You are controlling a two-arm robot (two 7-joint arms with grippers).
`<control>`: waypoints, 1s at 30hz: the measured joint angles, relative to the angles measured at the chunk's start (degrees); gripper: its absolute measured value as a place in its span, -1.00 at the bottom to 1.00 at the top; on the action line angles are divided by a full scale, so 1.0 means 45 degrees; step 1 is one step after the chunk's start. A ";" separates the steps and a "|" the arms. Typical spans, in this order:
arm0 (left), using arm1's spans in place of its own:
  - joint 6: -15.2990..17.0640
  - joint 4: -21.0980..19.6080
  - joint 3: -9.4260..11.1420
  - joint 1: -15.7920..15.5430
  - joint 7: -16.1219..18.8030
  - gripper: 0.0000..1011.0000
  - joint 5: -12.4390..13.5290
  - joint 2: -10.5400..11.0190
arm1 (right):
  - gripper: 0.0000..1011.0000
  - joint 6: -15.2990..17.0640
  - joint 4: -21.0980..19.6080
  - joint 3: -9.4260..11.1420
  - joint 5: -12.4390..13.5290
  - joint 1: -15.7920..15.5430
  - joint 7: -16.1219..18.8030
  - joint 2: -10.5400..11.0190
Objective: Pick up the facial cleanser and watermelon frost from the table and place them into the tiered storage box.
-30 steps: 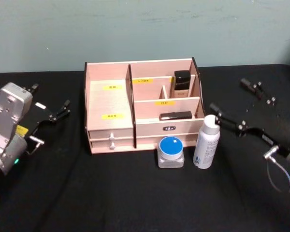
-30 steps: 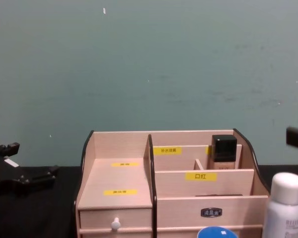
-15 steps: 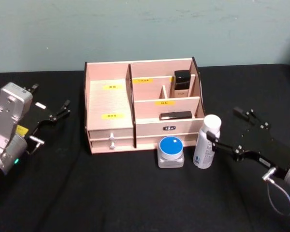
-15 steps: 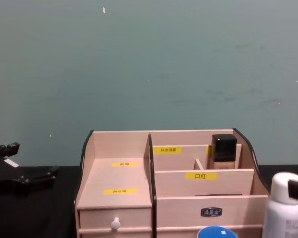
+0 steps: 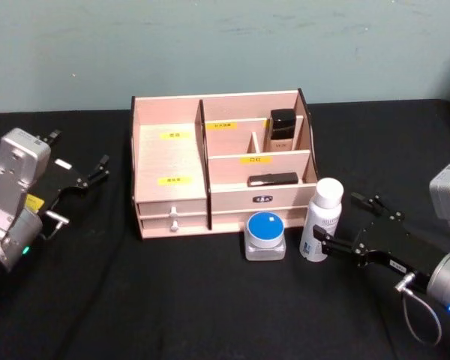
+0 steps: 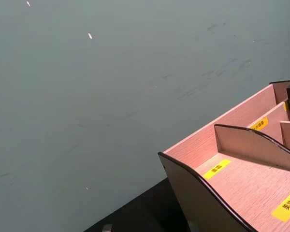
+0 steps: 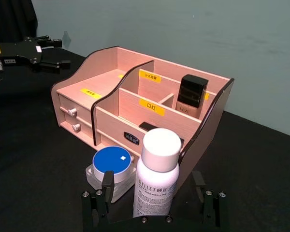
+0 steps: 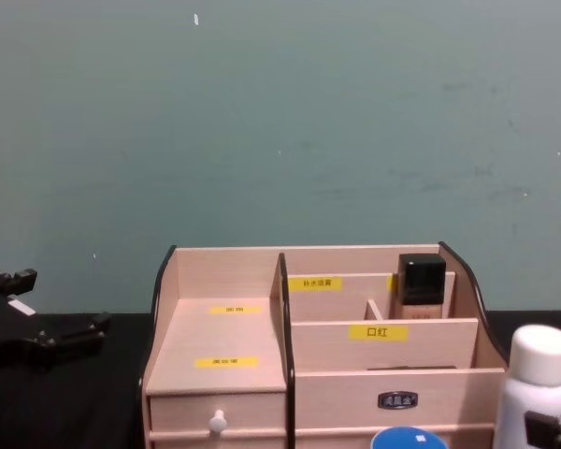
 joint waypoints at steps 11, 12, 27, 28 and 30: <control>0.0000 0.0000 0.0000 -0.0001 0.0000 1.00 -0.0001 0.0000 | 0.98 -0.0067 0.1182 -0.0193 -0.0182 0.0790 0.0655 -0.0880; 0.0000 0.0000 0.0000 -0.0001 0.0000 1.00 0.0000 0.0000 | 0.98 -0.0112 0.1328 -0.0223 -0.0237 0.0906 0.0742 -0.0999; 0.0000 0.0000 0.0001 0.0000 0.0000 1.00 0.0000 0.0000 | 0.98 -0.0137 0.2159 -0.0356 -0.0820 0.1608 0.1240 -0.1758; 0.0000 0.0000 0.0000 0.0000 0.0000 1.00 0.0000 0.0000 | 0.98 -0.0135 0.2186 -0.0347 -0.0850 0.1624 0.1256 -0.1786; 0.0000 -0.0001 0.0000 0.0000 0.0000 1.00 0.0000 0.0000 | 0.98 -0.0131 0.2265 -0.0336 -0.0958 0.1668 0.1293 -0.1871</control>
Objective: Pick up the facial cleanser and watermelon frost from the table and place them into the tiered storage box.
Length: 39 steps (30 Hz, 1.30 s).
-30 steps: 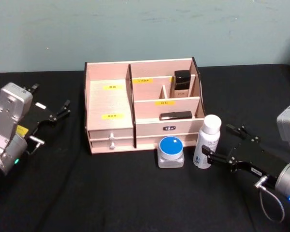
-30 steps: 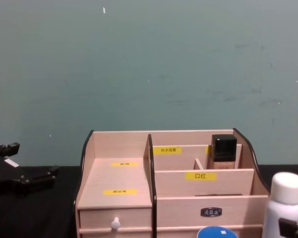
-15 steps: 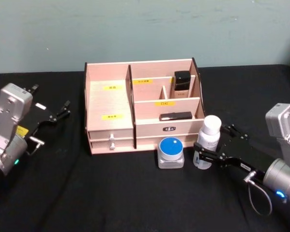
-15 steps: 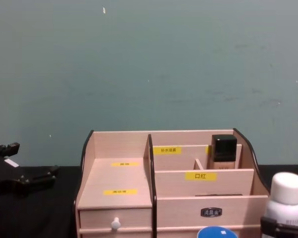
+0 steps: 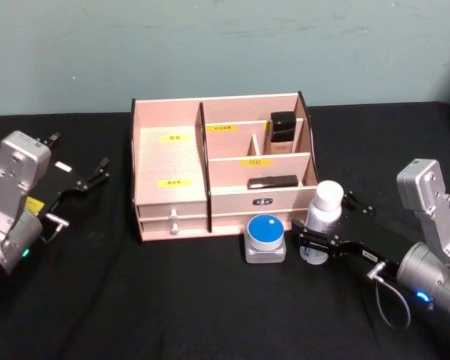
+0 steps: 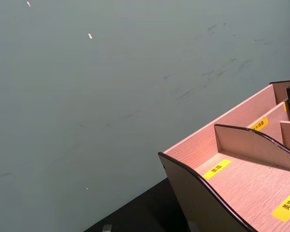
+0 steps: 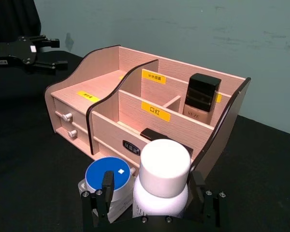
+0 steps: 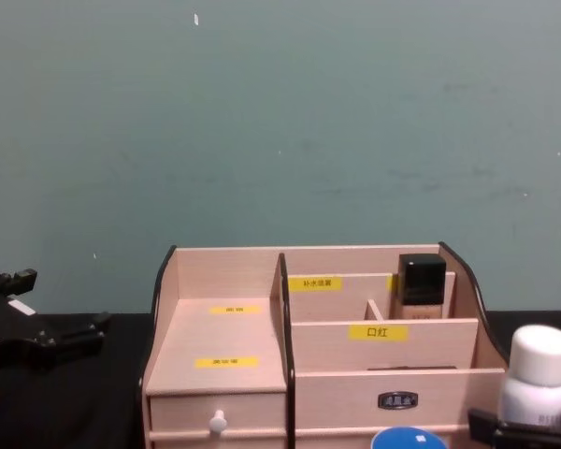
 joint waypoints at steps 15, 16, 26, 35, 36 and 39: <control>-0.0001 0.0000 0.0000 0.0000 0.0000 1.00 0.0000 0.0000 | 0.83 0.0011 0.0052 0.0024 -0.0100 0.0035 0.0018 -0.0056; 0.0000 0.0001 0.0000 0.0000 0.0000 1.00 0.0000 0.0000 | 0.79 0.0011 0.0050 0.0025 -0.0097 0.0034 0.0017 -0.0054; 0.0000 0.0001 0.0000 0.0000 0.0000 1.00 0.0000 0.0000 | 0.23 0.0010 0.0033 0.0025 -0.0066 0.0025 0.0011 -0.0042; 0.0000 0.0000 0.0000 -0.0001 0.0000 1.00 0.0000 0.0000 | 0.17 0.0010 0.0021 0.0024 -0.0055 0.0018 0.0003 -0.0031; 0.0000 0.0000 0.0000 0.0000 0.0000 1.00 0.0000 -0.0001 | 0.17 0.0011 0.0020 0.0024 -0.0055 0.0017 0.0003 -0.0031; 0.0000 0.0001 0.0000 -0.0001 0.0000 1.00 0.0000 0.0000 | 0.17 0.0010 0.0020 0.0024 -0.0052 0.0017 0.0000 -0.0030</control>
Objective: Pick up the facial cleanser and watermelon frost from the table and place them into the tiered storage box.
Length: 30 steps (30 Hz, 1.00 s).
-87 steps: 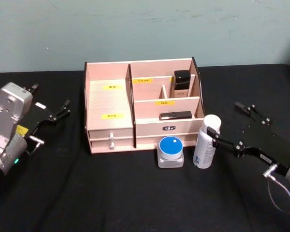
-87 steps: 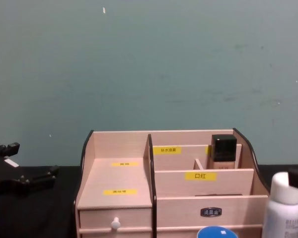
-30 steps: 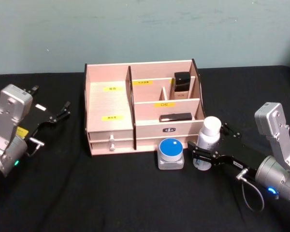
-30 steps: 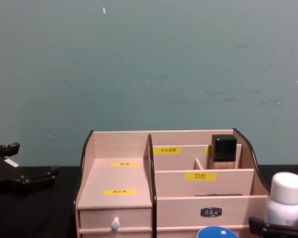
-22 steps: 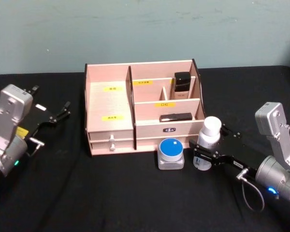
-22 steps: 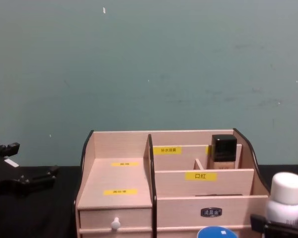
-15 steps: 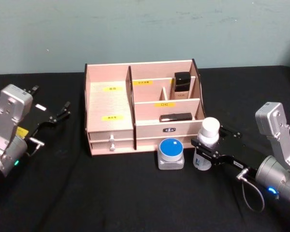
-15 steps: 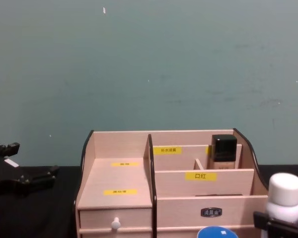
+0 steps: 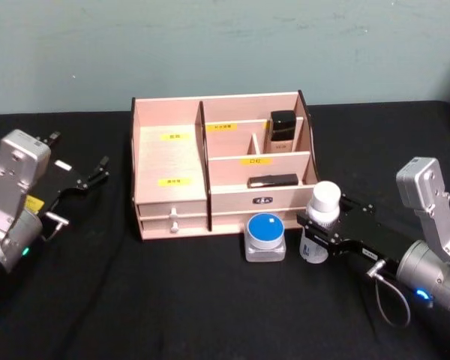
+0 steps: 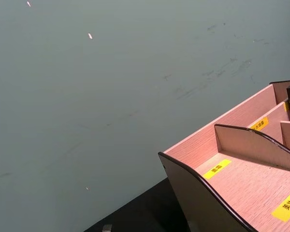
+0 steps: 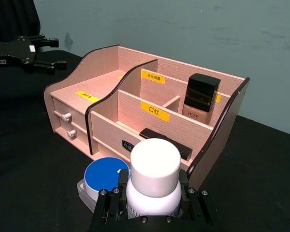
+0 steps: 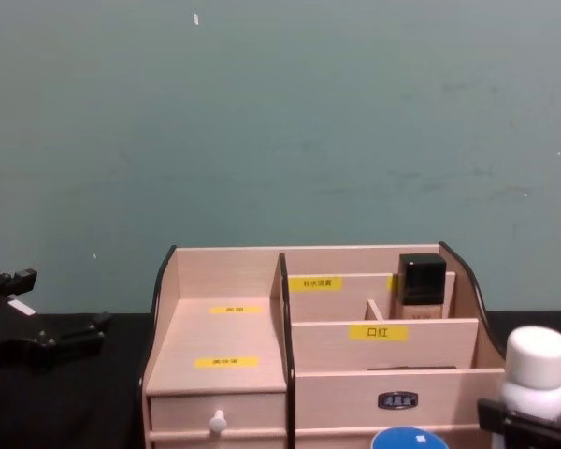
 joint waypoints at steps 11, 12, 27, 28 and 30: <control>0.0000 0.0000 0.0000 0.0001 0.0000 1.00 0.0000 0.0000 | 0.17 0.0006 -0.0444 0.0401 -0.0090 -0.0182 0.0170 -0.0052; 0.0000 0.0000 0.0000 0.0000 0.0001 1.00 0.0000 0.0000 | 0.17 0.0028 -0.0516 0.0434 -0.0107 -0.0202 0.0162 -0.0041; 0.0000 0.0000 0.0000 0.0001 0.0000 1.00 0.0000 0.0000 | 0.17 0.0342 -0.1887 0.0868 -0.0114 0.0342 0.0392 -0.0092; 0.0000 0.0000 0.0000 0.0001 0.0001 1.00 0.0000 0.0000 | 0.17 0.0363 -0.1888 0.0824 -0.0111 0.0475 0.0434 -0.0128; 0.0000 0.0000 0.0000 0.0000 0.0000 1.00 0.0000 0.0001 | 0.17 0.0433 -0.1765 0.0663 -0.0105 0.0917 0.0544 -0.0272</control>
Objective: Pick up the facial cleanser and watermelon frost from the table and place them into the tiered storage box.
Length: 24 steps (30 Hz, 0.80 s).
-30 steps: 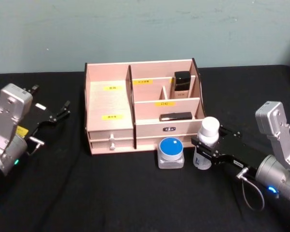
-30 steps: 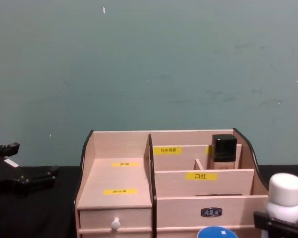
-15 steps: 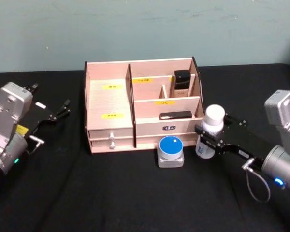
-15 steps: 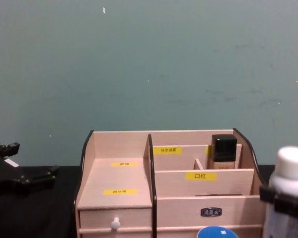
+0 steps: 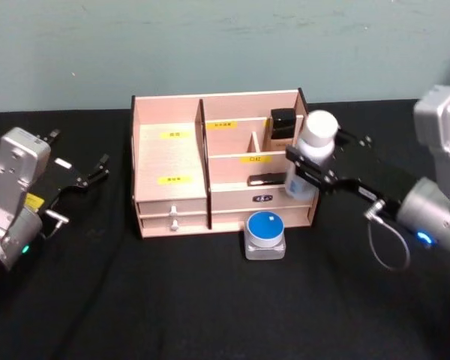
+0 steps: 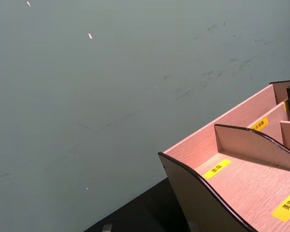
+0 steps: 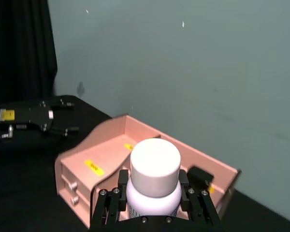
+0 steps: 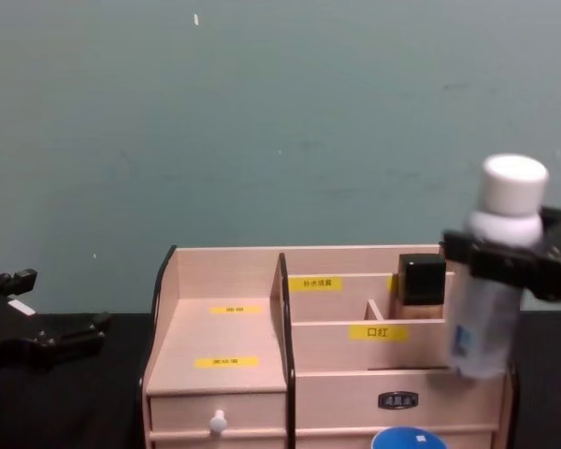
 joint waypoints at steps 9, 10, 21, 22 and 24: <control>0.0000 0.0000 0.0000 0.0001 0.0000 1.00 0.0000 -0.0001 | 0.17 0.0003 0.1408 -0.0721 0.0199 0.1784 0.0328 -0.0898; 0.0000 0.0000 0.0000 0.0000 0.0000 1.00 0.0000 -0.0001 | 0.17 -0.0009 0.1561 -0.0790 0.0207 0.1915 0.0350 -0.0971; 0.0000 0.0000 0.0000 0.0000 0.0000 1.00 0.0001 -0.0001 | 0.17 -0.0342 0.3368 -0.1687 0.0103 0.3518 0.0610 -0.1903; 0.0000 0.0000 0.0000 0.0000 0.0000 1.00 0.0000 -0.0001 | 0.17 -0.0415 0.3621 -0.1759 0.0068 0.3693 0.0632 -0.1999; 0.0000 0.0000 0.0001 0.0000 0.0001 1.00 0.0000 0.0000 | 0.17 -0.0524 0.3971 -0.1858 0.0029 0.3939 0.0655 -0.2156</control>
